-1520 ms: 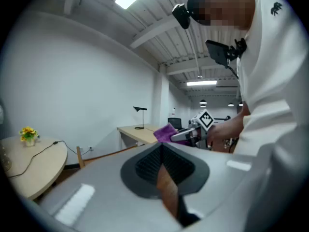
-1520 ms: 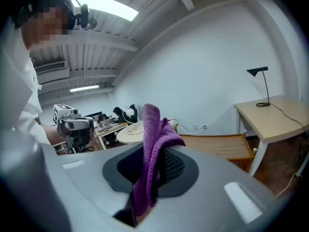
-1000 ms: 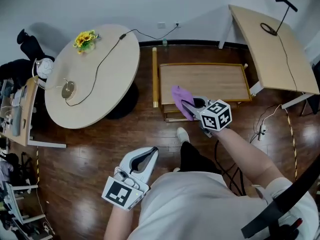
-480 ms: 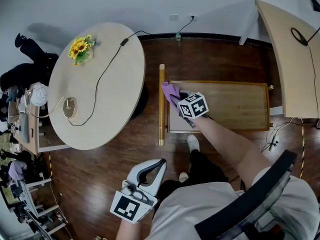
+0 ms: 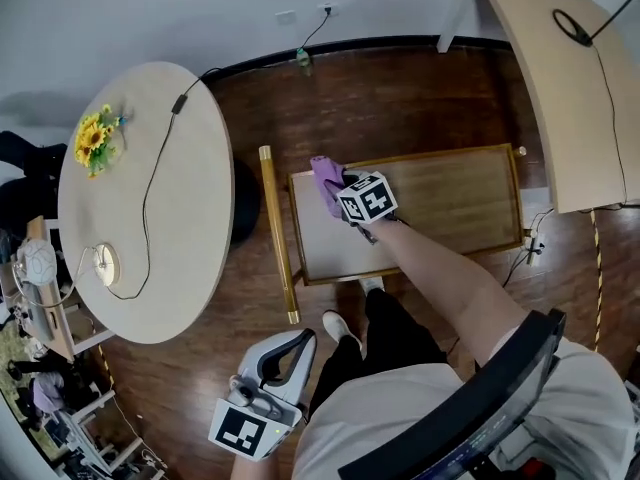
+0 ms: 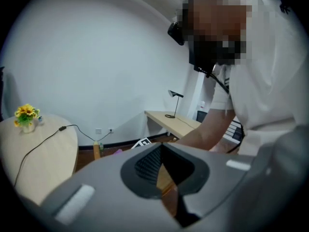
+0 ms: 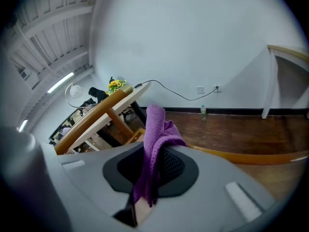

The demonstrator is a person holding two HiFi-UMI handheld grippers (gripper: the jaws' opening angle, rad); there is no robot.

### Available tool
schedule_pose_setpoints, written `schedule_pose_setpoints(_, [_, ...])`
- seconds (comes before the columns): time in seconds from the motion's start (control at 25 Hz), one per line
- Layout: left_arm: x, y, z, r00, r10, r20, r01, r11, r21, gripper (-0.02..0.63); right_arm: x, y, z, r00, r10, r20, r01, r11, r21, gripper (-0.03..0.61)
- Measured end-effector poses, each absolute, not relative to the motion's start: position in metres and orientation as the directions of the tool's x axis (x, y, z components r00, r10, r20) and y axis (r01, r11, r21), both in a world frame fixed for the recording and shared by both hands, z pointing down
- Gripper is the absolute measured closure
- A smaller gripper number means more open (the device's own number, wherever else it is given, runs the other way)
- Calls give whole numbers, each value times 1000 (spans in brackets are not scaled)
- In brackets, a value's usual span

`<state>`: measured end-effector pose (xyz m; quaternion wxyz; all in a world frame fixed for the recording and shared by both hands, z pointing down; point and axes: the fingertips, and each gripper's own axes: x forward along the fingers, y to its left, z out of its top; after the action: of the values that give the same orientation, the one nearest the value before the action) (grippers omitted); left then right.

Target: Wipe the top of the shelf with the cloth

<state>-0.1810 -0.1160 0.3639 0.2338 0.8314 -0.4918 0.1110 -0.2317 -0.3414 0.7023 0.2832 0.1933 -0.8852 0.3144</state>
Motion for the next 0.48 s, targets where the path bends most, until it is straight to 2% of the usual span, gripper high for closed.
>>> schedule_pose_setpoints(0.48, [-138,-174,363,622,-688,374,-783,-557,278,592,39,-421,714,-536,-382,753,-769,589,-249,528])
